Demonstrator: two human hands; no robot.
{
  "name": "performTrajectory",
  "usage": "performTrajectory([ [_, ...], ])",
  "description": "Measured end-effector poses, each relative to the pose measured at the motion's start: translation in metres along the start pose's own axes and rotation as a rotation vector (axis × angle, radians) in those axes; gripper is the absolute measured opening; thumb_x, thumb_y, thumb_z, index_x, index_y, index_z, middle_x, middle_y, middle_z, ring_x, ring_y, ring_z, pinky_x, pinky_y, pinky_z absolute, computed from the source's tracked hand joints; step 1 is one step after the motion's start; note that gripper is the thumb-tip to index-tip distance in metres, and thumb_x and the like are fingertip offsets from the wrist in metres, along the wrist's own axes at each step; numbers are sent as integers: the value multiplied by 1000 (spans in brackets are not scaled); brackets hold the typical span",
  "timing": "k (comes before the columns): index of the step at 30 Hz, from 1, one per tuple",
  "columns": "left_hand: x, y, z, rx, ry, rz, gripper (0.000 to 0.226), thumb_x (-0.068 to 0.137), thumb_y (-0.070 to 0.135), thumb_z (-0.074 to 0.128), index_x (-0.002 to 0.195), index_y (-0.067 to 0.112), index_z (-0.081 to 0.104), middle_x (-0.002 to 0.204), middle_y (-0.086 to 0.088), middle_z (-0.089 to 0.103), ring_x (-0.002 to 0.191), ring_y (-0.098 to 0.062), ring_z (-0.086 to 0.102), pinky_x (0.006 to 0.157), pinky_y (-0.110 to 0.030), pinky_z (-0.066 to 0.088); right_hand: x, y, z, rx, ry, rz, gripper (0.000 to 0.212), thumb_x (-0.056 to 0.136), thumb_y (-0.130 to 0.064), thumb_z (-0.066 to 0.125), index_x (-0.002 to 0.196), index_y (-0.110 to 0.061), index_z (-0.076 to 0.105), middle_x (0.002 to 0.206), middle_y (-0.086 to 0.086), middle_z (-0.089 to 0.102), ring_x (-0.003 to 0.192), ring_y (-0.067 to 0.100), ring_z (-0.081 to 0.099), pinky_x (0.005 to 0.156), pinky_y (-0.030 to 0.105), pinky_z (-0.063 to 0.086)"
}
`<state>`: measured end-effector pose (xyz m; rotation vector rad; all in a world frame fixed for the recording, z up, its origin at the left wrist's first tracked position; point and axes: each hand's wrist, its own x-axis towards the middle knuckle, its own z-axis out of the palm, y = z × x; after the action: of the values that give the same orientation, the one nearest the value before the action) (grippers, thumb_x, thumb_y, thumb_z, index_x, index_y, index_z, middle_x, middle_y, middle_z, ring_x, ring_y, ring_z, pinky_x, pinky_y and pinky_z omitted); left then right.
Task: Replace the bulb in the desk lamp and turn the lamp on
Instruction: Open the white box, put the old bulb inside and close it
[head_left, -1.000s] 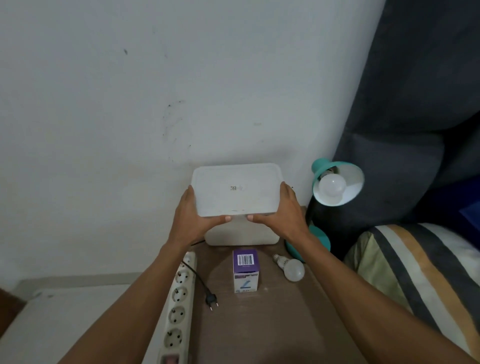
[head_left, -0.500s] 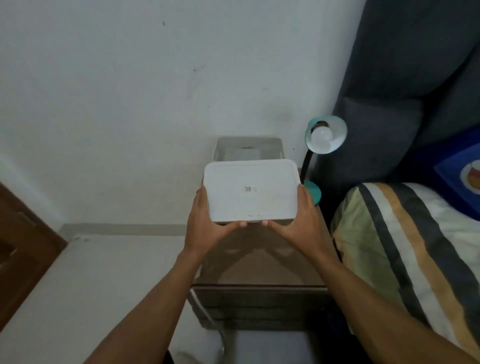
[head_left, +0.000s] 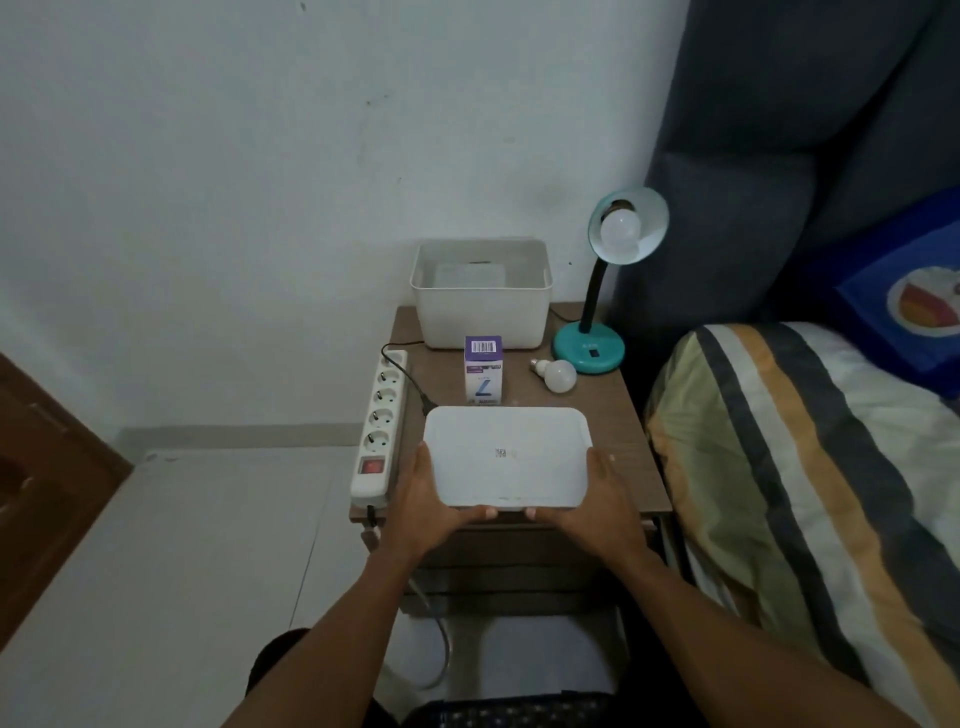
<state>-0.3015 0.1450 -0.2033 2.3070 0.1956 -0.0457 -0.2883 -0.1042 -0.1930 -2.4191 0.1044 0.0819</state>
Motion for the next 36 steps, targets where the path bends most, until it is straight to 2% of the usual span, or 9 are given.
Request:
performTrajectory([
  [5,4,0,1,90,-41,-32,133,55,64,91,154,20,15,154,-4,37,141,-25,40,114,-45,42,7,3,10,-123,-85,33,131,51,-79,73,151,-17,15,161,10,23,151,32,15,121,50,21],
  [11,8,-1,2,214,-51,-19,141,64,87,69,162,17,-6,172,-6,4,158,-30,12,127,-50,24,12,3,7,-261,-87,4,133,56,-93,53,155,-14,13,164,11,17,152,29,10,120,47,18],
  [14,20,11,-9,175,60,36,132,66,97,48,164,20,3,174,-2,7,159,-26,13,124,-49,23,26,-8,-4,-230,16,-22,108,72,-85,51,150,-13,30,158,11,32,148,29,25,117,46,31],
  [17,51,29,-33,171,194,108,123,72,100,33,163,18,19,170,-6,24,156,-27,23,122,-50,30,54,-24,-15,-148,96,-50,73,87,-56,63,142,-13,43,145,11,48,133,27,45,107,44,42],
  [23,149,64,-81,-16,352,179,101,84,74,62,160,16,29,164,-9,36,151,-27,34,119,-51,38,130,-55,-24,-44,176,-45,39,91,-22,66,126,-7,59,122,12,62,112,27,60,93,38,51],
  [26,204,77,-94,-42,372,190,108,82,72,68,161,12,26,166,-9,32,153,-26,30,123,-47,32,162,-56,-13,-38,213,4,54,90,-26,71,138,-11,53,136,13,55,122,27,54,102,38,45],
  [29,252,84,-102,-48,322,167,125,71,81,70,163,11,20,168,-11,26,155,-27,24,124,-43,26,188,-52,-3,-75,255,43,64,88,-34,72,144,-15,48,145,12,48,131,30,47,104,40,43],
  [33,304,85,-107,3,199,124,148,56,88,74,164,10,10,170,-12,18,157,-28,19,125,-45,23,213,-43,5,-160,234,68,58,86,-37,74,138,-18,56,139,12,53,123,28,52,98,38,47],
  [36,328,78,-108,55,104,135,148,49,87,79,161,12,19,165,-12,33,151,-30,33,120,-46,35,215,-36,7,-133,206,41,49,87,-31,73,133,-18,60,127,13,59,111,27,57,84,30,45],
])
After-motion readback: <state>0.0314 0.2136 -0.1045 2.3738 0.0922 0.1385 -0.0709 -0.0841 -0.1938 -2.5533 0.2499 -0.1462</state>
